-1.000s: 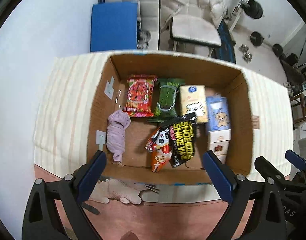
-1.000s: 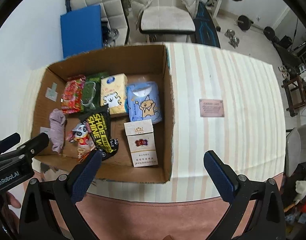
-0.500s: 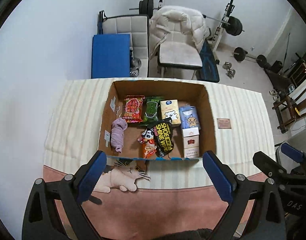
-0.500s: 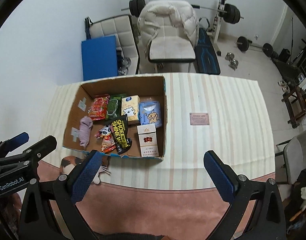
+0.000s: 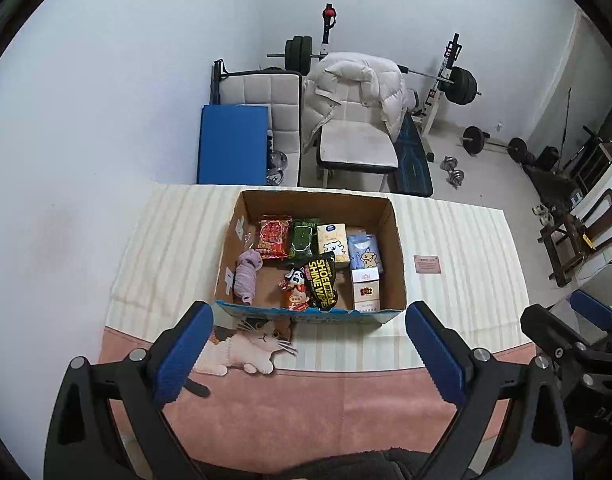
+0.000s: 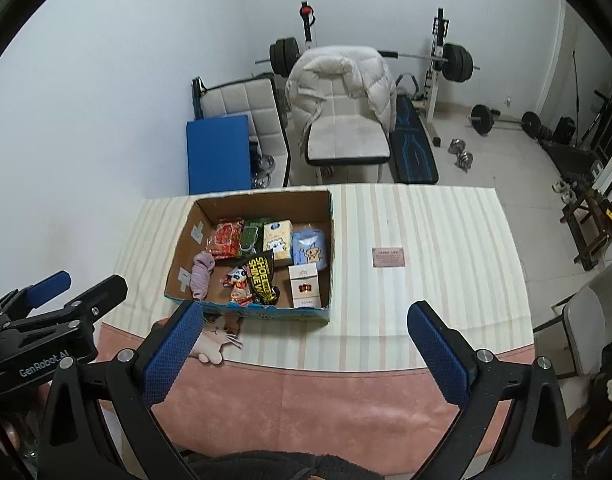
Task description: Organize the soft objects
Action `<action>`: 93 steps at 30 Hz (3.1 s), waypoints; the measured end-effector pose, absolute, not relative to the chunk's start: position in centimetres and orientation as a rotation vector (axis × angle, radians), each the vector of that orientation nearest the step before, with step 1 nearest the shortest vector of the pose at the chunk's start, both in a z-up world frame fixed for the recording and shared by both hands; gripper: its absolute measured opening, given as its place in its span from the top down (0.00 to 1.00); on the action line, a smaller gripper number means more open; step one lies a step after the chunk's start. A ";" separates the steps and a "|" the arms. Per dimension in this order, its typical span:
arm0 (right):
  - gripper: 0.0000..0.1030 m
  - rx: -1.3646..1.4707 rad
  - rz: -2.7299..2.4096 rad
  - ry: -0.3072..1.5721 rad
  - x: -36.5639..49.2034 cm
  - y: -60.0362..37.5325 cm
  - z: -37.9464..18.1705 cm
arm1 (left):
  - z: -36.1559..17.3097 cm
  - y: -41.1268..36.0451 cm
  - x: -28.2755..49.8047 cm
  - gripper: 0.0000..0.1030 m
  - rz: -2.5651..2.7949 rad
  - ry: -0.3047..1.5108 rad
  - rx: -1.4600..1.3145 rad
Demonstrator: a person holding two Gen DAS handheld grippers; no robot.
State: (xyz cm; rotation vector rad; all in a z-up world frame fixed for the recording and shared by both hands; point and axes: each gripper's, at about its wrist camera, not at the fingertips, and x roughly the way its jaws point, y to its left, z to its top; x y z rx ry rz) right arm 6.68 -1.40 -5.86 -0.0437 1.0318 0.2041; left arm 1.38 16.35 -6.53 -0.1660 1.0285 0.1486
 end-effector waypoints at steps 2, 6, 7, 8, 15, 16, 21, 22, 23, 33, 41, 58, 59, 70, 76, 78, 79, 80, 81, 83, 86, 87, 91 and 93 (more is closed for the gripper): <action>0.00 -0.047 0.215 1.025 6.1 -1.3 -5.2 | -6.1 16.3 0.9 0.04 0.146 1.025 -0.169; 0.00 -0.060 0.229 1.006 4.8 -1.1 -4.1 | -5.2 16.1 0.0 0.04 0.145 1.008 -0.153; 0.00 -0.059 0.230 1.003 4.7 -1.1 -3.9 | -5.0 16.0 -0.2 0.04 0.146 1.003 -0.148; 0.00 -0.060 0.229 1.001 4.6 -1.1 -3.8 | -4.9 16.0 -0.3 0.04 0.148 0.998 -0.147; 0.00 -0.070 0.180 0.951 4.4 -1.3 -2.8 | -4.1 16.5 -0.9 0.04 0.177 0.962 -0.140; 0.00 -0.074 0.169 0.942 4.4 -1.3 -2.8 | -4.1 16.7 -1.0 0.04 0.180 0.961 -0.140; 0.00 -0.080 0.153 0.930 4.4 -1.3 -2.5 | -4.1 16.9 -1.0 0.04 0.189 0.959 -0.143; 0.00 -0.083 0.152 0.929 4.4 -1.3 -2.5 | -4.0 16.9 -1.0 0.04 0.188 0.959 -0.141; 0.00 -0.085 0.150 0.927 4.4 -1.3 -2.4 | -4.0 16.9 -1.1 0.04 0.188 0.959 -0.140; 0.00 -0.087 0.134 0.925 4.5 -1.6 -2.3 | -4.1 17.1 -1.0 0.04 0.184 0.963 -0.144; 0.00 -0.080 0.109 0.919 4.5 -2.2 -2.0 | -4.5 16.9 -0.8 0.04 0.174 0.966 -0.125; 0.00 -0.087 0.096 0.921 4.4 -2.3 -1.9 | -4.3 16.7 -0.6 0.04 0.175 0.965 -0.122; 0.00 -0.086 0.096 0.921 4.4 -2.3 -1.9 | -4.3 16.7 -0.6 0.04 0.174 0.965 -0.123; 0.00 -0.086 0.080 0.909 4.6 -2.6 -1.8 | -3.8 16.6 -0.2 0.04 0.176 0.959 -0.119; 0.00 -0.086 0.080 0.911 4.6 -2.6 -1.8 | -3.7 16.6 -0.1 0.04 0.176 0.958 -0.118; 0.00 -0.085 0.080 0.910 4.7 -2.6 -1.7 | -3.7 16.6 -0.1 0.04 0.175 0.960 -0.118; 0.00 -0.083 0.082 0.911 4.7 -2.6 -1.8 | -3.6 16.7 0.0 0.04 0.174 0.962 -0.118; 0.00 -0.084 0.081 0.911 4.6 -2.6 -1.8 | -3.6 16.6 0.1 0.04 0.173 0.964 -0.118; 0.00 -0.086 0.081 0.911 4.6 -2.6 -1.8 | -3.5 16.7 0.1 0.04 0.173 0.966 -0.117; 0.00 -0.084 0.081 0.912 4.7 -2.6 -1.7 | -3.4 16.7 0.2 0.04 0.172 0.966 -0.116; 0.00 -0.084 0.082 0.913 4.8 -2.7 -1.7 | -3.5 16.7 0.1 0.04 0.174 0.965 -0.116; 0.00 -0.084 0.083 0.913 4.8 -2.7 -1.7 | -3.5 16.7 0.1 0.04 0.173 0.965 -0.117; 0.00 -0.083 0.081 0.913 4.8 -2.7 -1.7 | -3.5 16.6 0.1 0.04 0.175 0.965 -0.114; 0.00 -0.084 0.085 0.913 4.8 -2.8 -1.7 | -3.5 16.7 0.2 0.04 0.174 0.964 -0.114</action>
